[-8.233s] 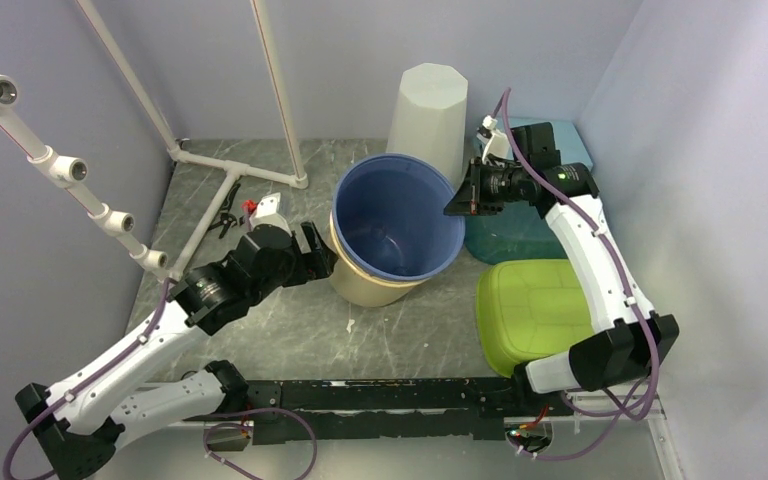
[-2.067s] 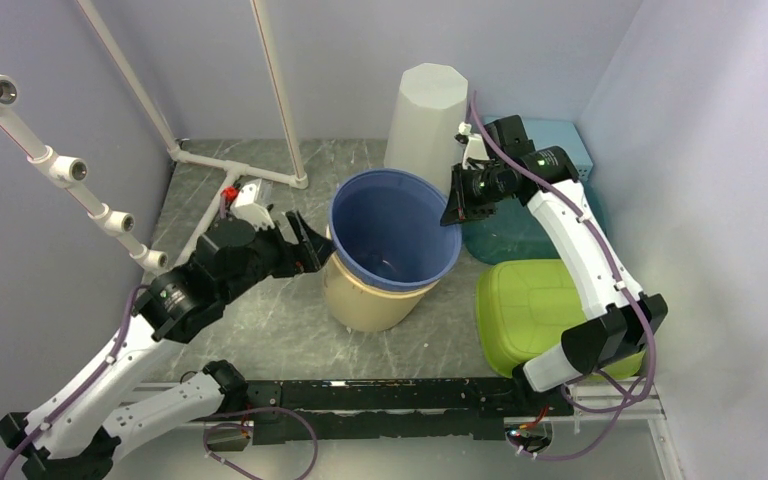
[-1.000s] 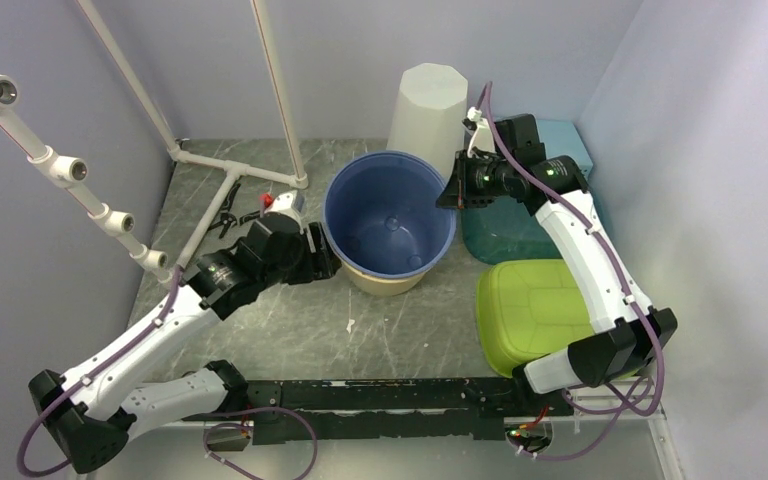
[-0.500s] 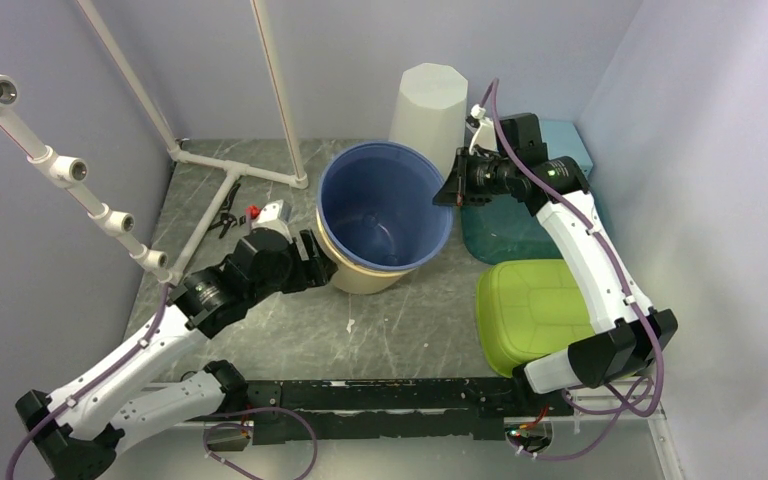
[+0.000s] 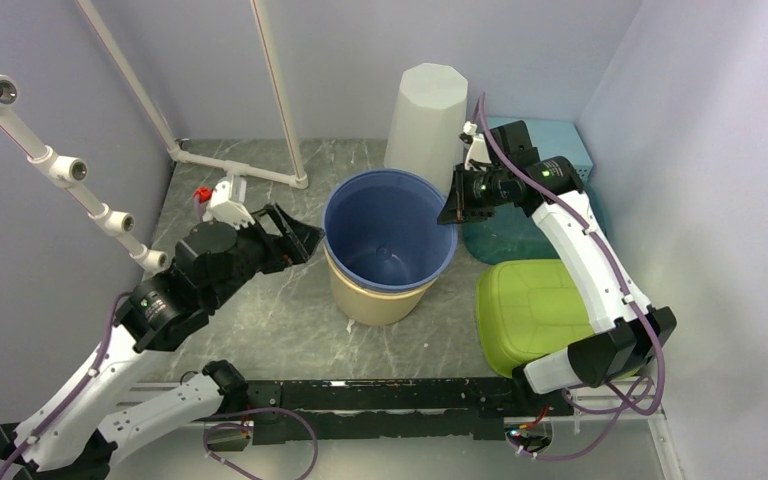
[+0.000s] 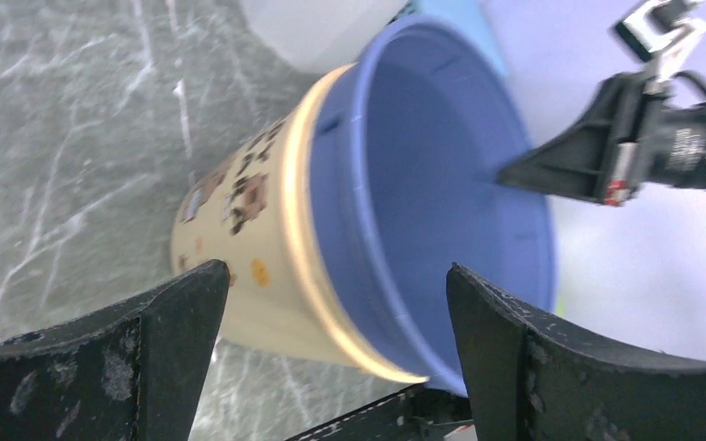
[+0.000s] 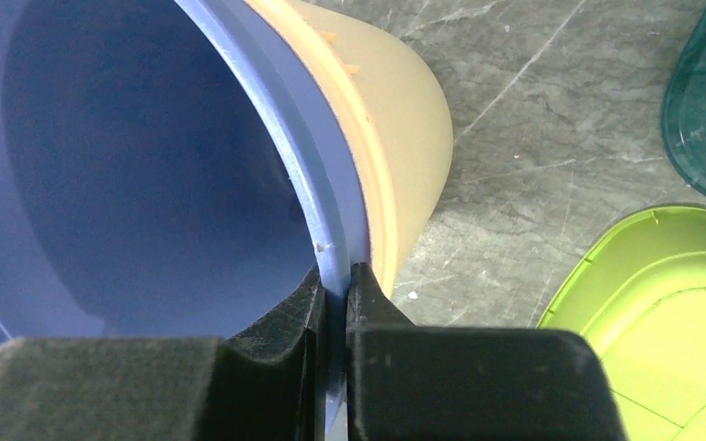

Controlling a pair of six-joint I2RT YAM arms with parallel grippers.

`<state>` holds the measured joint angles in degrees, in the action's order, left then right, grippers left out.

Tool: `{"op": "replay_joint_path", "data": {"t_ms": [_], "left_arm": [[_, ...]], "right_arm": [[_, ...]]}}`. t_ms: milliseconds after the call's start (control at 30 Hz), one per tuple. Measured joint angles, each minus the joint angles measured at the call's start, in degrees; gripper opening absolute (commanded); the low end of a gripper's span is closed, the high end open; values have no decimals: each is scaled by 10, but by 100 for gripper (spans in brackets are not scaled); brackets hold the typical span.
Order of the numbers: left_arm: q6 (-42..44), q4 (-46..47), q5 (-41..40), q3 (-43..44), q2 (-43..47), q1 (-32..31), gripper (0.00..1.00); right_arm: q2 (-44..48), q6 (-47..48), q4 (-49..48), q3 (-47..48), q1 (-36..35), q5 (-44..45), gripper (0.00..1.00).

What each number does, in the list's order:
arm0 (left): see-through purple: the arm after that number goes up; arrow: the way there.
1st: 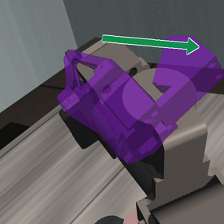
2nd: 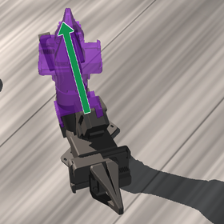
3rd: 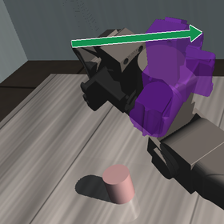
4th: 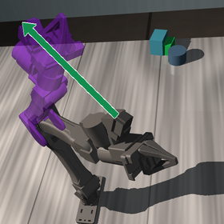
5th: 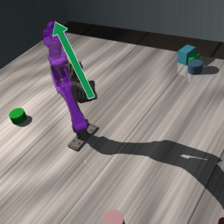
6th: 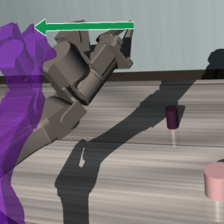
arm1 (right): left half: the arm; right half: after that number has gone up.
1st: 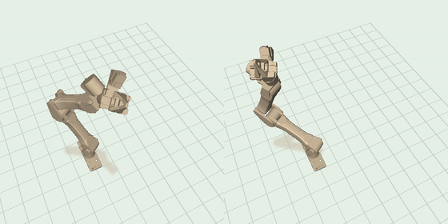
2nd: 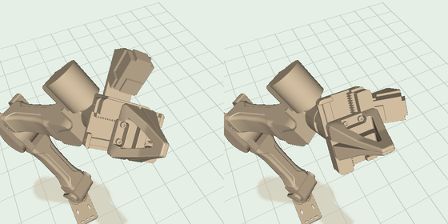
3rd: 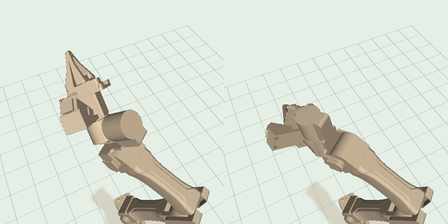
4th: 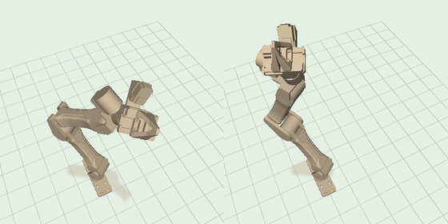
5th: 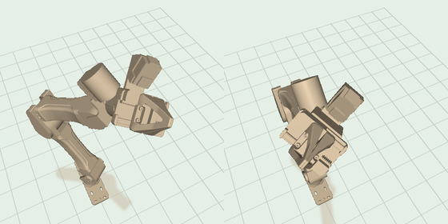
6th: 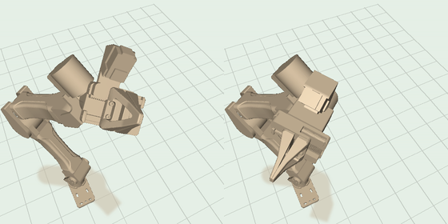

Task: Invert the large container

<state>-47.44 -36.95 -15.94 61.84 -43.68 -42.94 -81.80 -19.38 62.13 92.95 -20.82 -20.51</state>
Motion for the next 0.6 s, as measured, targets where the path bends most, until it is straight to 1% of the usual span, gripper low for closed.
{"op": "replay_joint_path", "data": {"t_ms": [167,333,367,467,600], "left_arm": [[7,23,35,51,-39,0,92],[7,7,65,89,-110,0,84],[7,0,69,96,-124,0,81],[12,-22,73,107,-159,1,69],[14,-34,82,107,-161,3,51]], "right_arm": [[-7,2,5,7,-10,6,0],[-10,4,9,16,-22,10,0],[-10,4,8,16,-23,10,0],[-10,4,9,17,-25,8,0],[-10,10,8,17,-23,7,0]]}}
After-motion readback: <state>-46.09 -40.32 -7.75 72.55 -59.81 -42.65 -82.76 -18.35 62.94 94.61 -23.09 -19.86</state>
